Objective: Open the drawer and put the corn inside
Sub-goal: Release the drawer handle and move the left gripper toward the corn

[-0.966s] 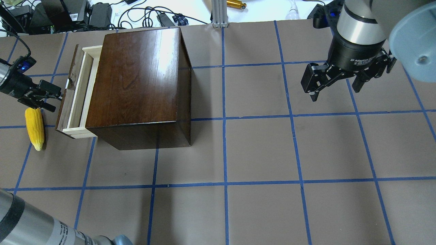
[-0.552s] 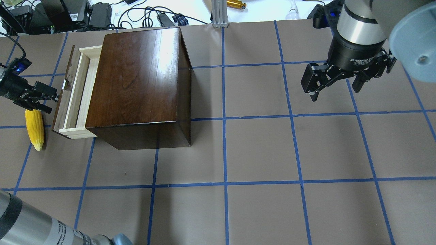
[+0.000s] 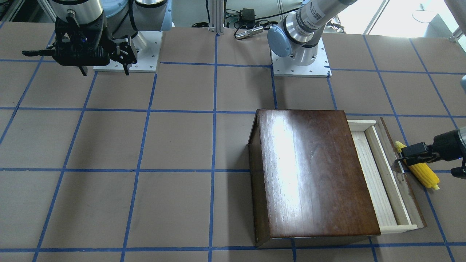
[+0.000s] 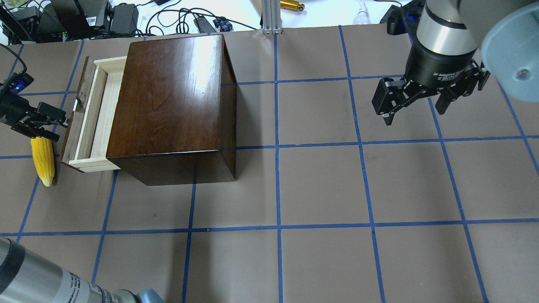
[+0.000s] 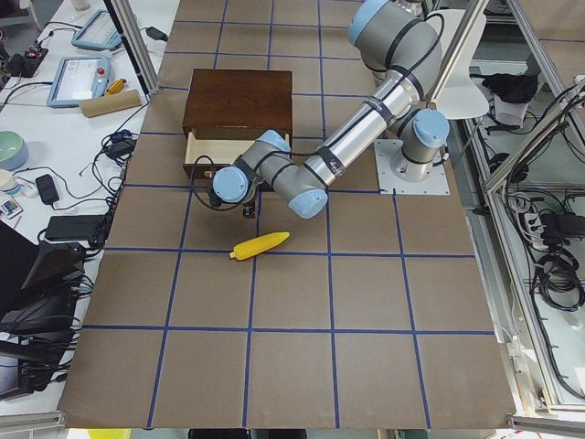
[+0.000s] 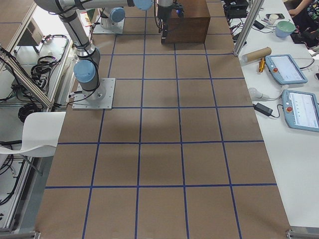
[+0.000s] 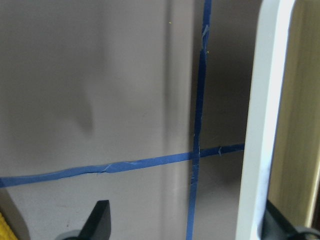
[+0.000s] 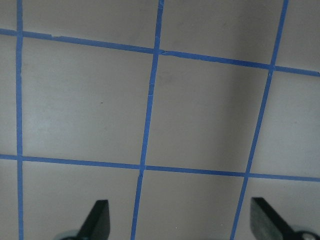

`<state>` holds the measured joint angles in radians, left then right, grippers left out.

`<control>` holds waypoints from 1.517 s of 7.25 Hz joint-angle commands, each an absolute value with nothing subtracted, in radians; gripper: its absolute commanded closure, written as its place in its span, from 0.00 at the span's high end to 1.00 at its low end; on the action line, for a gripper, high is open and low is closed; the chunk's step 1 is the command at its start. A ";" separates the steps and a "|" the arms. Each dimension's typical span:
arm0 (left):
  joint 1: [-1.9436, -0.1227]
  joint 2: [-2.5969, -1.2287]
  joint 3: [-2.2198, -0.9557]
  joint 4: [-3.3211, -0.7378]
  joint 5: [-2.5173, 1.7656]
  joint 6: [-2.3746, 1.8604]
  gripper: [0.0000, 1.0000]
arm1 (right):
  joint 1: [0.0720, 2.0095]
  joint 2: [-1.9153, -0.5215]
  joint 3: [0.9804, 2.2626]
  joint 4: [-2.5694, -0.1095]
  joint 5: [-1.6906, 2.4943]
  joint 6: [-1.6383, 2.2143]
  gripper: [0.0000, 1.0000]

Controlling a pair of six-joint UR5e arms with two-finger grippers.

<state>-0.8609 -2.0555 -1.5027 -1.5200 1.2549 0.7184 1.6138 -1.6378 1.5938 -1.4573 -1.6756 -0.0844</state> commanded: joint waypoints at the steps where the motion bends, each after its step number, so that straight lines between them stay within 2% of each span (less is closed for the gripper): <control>1: -0.862 -2.028 -1.490 -1.525 1.255 0.715 1.00 | 1.614 -1.638 1.594 -1.457 -1.675 -0.084 1.00; 6: -0.865 -1.901 -1.474 -1.522 1.411 0.709 1.00 | 1.614 -1.637 1.594 -1.457 -1.675 -0.084 1.00; 11: -0.858 -1.976 -1.491 -1.289 1.618 0.575 1.00 | 1.614 -1.637 1.594 -1.457 -1.675 -0.084 1.00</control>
